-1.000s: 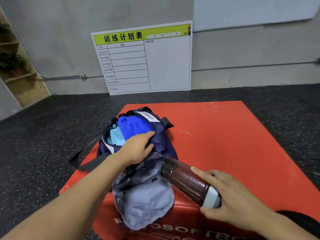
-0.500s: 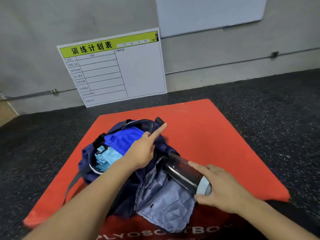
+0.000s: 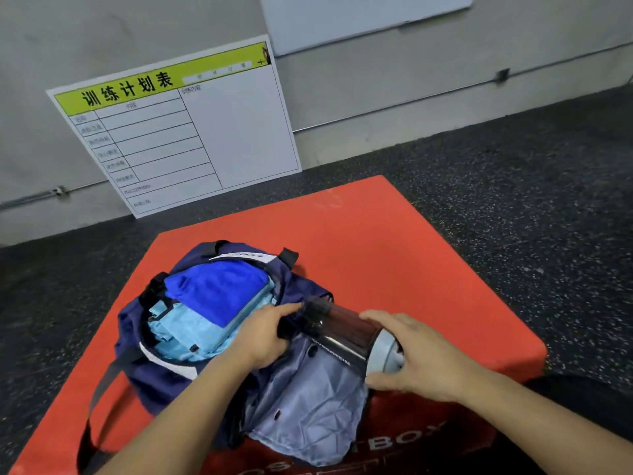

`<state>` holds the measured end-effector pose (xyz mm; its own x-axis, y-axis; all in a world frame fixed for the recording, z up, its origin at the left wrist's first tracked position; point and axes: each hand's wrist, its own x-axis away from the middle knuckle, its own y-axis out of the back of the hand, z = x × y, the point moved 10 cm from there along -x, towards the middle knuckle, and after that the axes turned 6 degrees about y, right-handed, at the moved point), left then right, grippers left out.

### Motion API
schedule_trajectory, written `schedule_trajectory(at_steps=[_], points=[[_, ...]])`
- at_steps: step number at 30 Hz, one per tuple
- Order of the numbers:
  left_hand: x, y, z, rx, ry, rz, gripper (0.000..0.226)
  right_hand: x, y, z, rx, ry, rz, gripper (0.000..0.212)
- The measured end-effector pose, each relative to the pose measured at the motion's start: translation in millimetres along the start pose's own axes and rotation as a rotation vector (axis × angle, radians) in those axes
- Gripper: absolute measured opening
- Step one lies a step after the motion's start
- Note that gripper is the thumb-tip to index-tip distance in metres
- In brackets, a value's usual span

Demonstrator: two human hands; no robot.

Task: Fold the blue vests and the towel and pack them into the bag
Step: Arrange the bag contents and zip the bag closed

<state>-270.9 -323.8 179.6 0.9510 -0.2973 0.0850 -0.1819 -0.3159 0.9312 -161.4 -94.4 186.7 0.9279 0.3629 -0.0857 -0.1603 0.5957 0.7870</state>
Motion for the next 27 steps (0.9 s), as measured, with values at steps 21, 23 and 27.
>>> schedule_trajectory(at_steps=[21, 23, 27], points=[[12, 106, -9, 0.368, -0.055, -0.279, 0.030, -40, -12, 21, -0.189, -0.056, 0.072, 0.088], [14, 105, -13, 0.329, -0.062, -0.249, 0.030, -48, -11, 22, -0.246, -0.058, 0.019, 0.085], [23, 95, -20, 0.304, -0.094, -0.201, 0.031, -69, -12, 21, -0.205, -0.059, -0.022, 0.078]])
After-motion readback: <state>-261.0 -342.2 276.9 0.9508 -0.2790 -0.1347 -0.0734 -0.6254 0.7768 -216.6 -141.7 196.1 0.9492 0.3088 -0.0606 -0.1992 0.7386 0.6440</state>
